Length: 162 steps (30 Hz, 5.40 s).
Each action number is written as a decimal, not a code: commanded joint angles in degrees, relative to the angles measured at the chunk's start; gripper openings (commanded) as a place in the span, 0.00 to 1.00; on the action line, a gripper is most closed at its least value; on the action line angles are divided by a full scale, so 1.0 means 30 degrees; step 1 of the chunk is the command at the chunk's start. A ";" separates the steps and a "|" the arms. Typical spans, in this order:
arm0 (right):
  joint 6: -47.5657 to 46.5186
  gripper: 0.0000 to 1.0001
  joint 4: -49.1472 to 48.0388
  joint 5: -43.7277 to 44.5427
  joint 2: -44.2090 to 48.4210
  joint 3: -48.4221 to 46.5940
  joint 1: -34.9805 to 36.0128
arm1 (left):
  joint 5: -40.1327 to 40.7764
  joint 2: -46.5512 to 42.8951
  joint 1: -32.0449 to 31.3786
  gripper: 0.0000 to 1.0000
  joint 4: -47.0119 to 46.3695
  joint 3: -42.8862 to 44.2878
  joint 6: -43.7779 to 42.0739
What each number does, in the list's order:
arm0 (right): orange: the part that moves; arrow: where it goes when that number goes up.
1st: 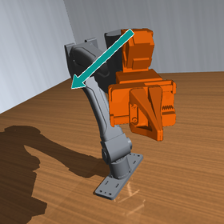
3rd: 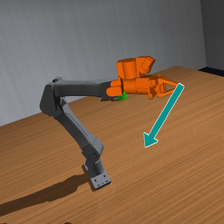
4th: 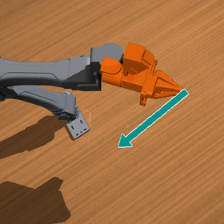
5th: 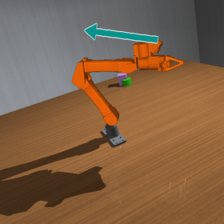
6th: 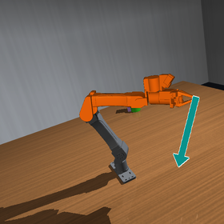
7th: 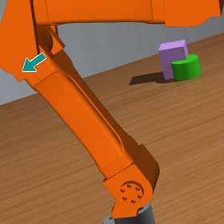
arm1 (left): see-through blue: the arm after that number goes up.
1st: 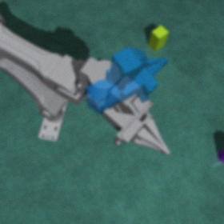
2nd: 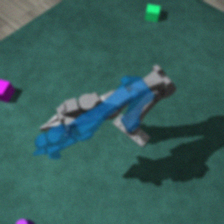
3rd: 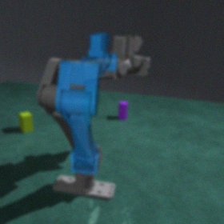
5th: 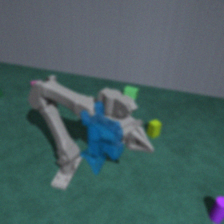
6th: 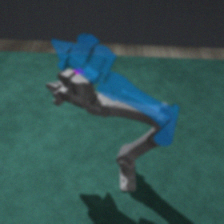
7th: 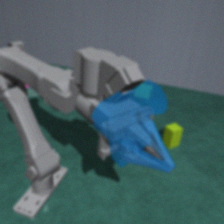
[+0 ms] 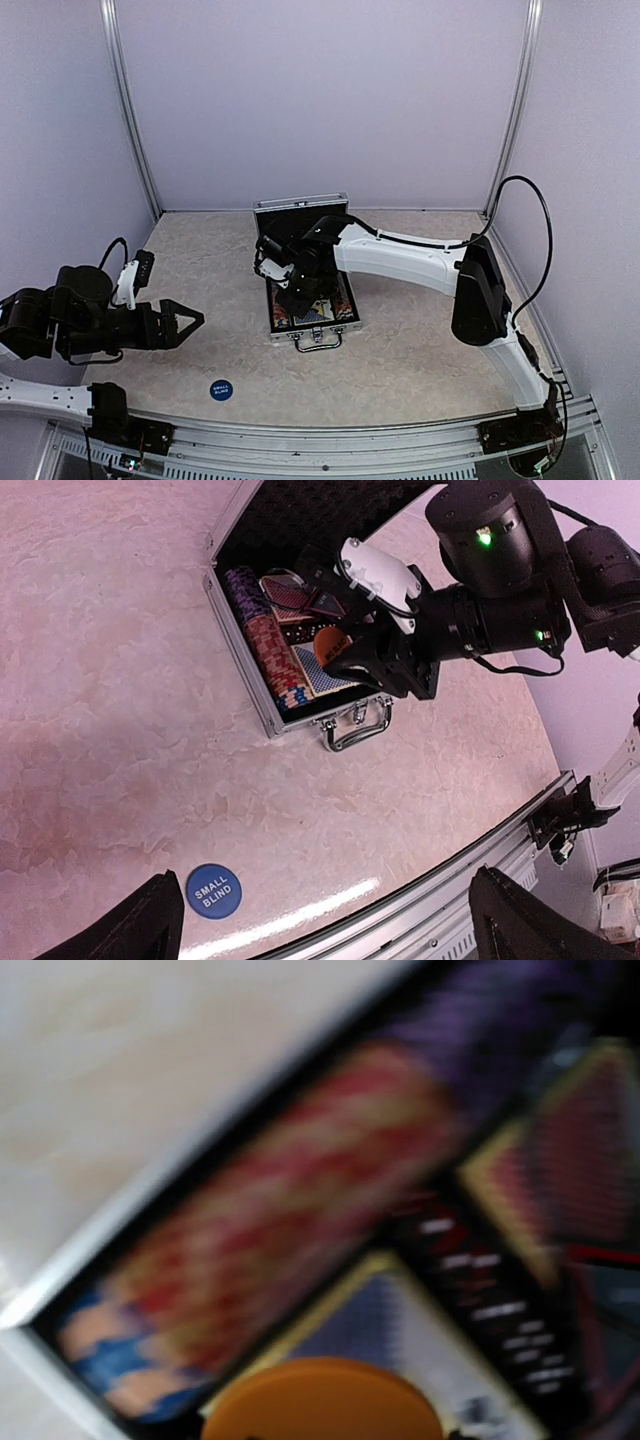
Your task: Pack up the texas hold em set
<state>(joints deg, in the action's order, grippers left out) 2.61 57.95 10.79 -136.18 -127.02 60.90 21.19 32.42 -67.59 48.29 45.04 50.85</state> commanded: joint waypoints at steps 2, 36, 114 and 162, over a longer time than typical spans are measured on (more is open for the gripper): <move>-0.0114 0.46 -0.0972 0.0653 -0.0628 -0.0743 -0.0593 | -0.0208 -0.0245 -0.0070 0.99 -0.0535 -0.0246 0.0018; -0.0454 0.72 -0.0078 0.0857 0.1055 -0.1019 -0.0339 | -0.0266 -0.0277 -0.0068 0.99 -0.0631 -0.0362 0.0172; 0.0884 0.66 -0.7348 -0.0881 -0.2722 0.2794 0.6769 | 0.3450 -0.5310 -0.0074 0.99 0.1248 0.0446 0.3415; 0.0125 0.57 -0.8005 -0.1794 -0.2620 0.1268 0.6378 | 0.3308 -0.5908 -0.0076 0.99 0.1439 -0.0100 0.3668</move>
<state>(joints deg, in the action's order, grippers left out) 2.87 31.00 6.17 -145.38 -122.74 80.68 30.48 21.69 -67.70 52.16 44.45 61.71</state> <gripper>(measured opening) 0.555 0.990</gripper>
